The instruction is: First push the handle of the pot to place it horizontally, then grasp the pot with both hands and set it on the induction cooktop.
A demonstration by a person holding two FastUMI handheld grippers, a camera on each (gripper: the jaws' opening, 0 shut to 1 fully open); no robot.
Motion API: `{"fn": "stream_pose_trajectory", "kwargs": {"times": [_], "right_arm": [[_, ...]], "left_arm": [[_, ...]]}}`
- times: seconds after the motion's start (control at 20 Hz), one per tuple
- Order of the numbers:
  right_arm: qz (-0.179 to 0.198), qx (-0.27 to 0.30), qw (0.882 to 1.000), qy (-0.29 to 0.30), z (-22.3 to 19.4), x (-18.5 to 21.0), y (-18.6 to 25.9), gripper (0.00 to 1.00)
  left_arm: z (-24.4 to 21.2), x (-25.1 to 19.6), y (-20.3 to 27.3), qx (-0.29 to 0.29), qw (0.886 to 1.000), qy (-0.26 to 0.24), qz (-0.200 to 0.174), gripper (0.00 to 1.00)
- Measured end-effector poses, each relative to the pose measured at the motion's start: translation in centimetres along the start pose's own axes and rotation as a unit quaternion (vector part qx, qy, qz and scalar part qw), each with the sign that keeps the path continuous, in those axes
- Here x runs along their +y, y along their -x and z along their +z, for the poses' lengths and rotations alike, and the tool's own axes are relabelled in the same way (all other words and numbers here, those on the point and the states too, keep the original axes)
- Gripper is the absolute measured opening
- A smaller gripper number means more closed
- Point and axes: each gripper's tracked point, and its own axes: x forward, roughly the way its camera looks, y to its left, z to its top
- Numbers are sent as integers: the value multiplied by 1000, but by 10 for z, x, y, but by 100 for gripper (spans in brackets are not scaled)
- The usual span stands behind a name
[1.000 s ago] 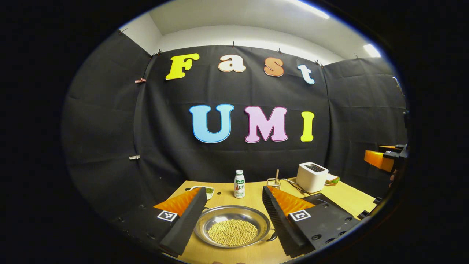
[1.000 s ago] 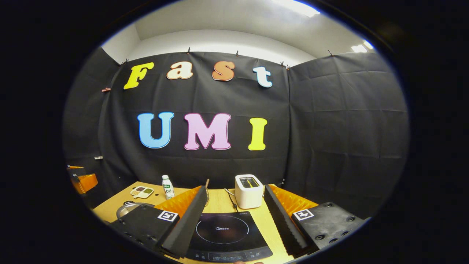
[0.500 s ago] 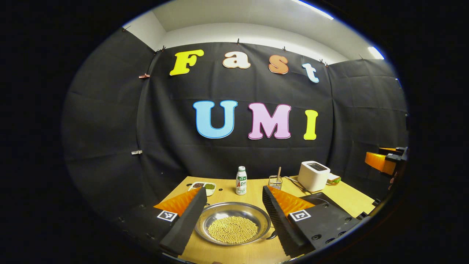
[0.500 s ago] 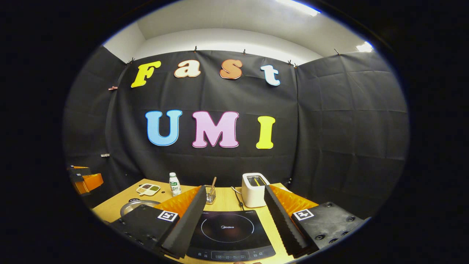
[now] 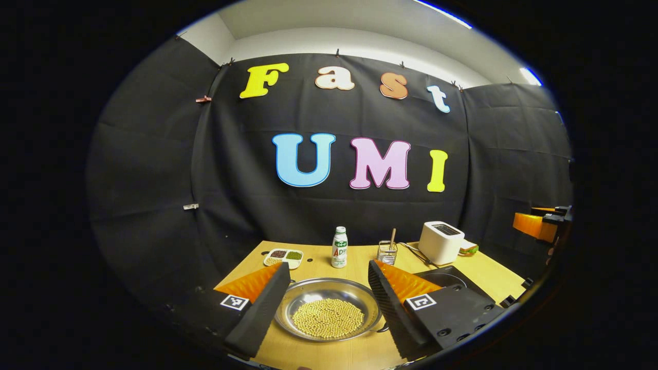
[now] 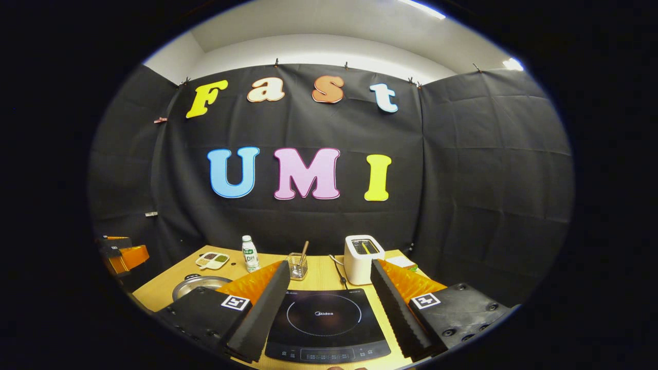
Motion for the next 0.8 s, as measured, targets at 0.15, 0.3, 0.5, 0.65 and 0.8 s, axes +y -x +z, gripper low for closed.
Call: {"fn": "stream_pose_trajectory", "kwargs": {"times": [0.15,0.3,0.5,0.65,0.8], "right_arm": [[-3,9,1000,-1,-3,2,-4,98],[-9,11,1000,-7,-2,4,-7,98],[-10,8,1000,5,-5,3,-5,98],[-7,6,1000,12,-9,2,-12,98],[4,17,1000,10,-20,2,-23,98]], "left_arm": [[-12,15,-3,16,1000,-5,12,95],[-26,19,-3,36,999,2,2,92],[-47,28,-1,76,997,24,-6,66],[-67,33,0,121,992,37,0,49],[-86,27,2,162,986,43,-4,25]]}}
